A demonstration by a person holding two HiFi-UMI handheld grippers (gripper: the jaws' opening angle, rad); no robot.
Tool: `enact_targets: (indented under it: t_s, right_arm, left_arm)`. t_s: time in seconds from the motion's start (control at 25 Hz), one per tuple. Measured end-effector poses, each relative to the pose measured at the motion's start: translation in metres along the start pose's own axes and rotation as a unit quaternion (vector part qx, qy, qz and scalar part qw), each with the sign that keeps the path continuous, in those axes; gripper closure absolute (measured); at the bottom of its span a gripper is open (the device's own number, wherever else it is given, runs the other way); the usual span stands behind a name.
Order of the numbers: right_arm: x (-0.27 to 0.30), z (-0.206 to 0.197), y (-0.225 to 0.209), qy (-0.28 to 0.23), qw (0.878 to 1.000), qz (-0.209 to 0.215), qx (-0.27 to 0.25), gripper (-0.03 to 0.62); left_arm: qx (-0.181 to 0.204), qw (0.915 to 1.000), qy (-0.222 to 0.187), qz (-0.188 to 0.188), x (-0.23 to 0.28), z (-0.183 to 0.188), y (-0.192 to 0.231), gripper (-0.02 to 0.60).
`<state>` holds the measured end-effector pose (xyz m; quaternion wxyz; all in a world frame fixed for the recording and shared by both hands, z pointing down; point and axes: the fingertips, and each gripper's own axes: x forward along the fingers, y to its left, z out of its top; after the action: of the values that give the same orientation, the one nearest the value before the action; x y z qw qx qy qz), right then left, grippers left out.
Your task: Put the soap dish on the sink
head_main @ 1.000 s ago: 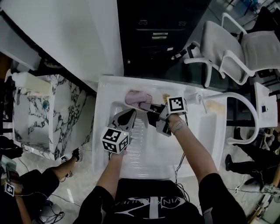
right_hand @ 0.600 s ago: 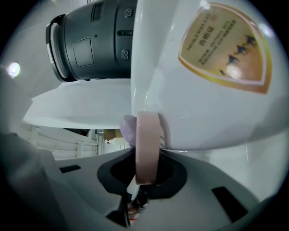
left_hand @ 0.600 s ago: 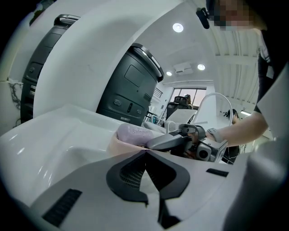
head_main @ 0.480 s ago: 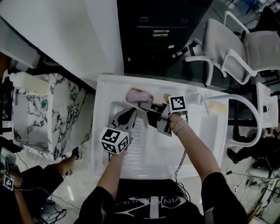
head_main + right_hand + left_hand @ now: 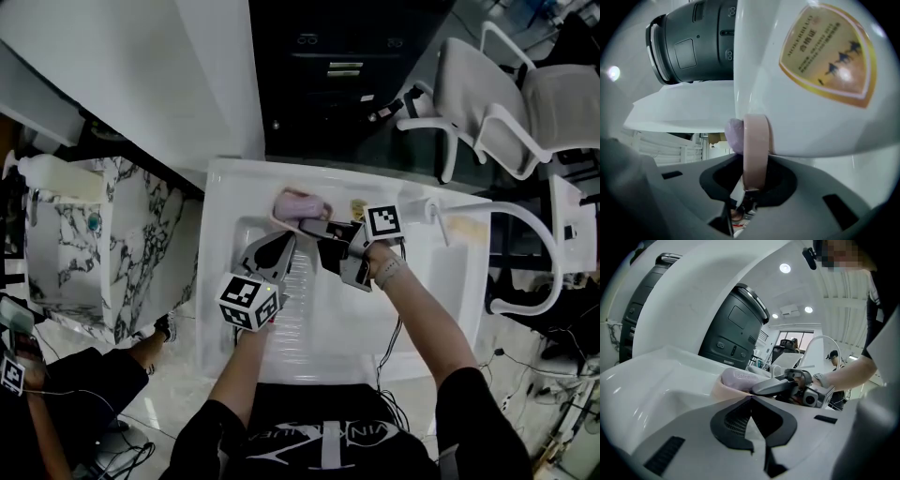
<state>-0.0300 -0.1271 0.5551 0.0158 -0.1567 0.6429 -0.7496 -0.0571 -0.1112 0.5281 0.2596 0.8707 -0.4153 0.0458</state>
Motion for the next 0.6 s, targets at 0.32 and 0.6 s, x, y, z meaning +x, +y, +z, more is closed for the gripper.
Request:
enact_targets:
  t_s: [0.32,0.6]
  right_arm:
    - [-0.0004,-0.0002,0.0055,0.009,1.000,0.026,-0.009,0.445]
    - [0.0014,-0.0022,0.0023,0.012,1.000,0.003,-0.019,0.340]
  left_arm:
    - [-0.003,1.0000,-0.001,-0.002,0.0022,0.0005,-0.0031,0.566]
    - [-0.006,0.9999,0.001,-0.009,0.0089,-0.0003,-0.0087,0.566]
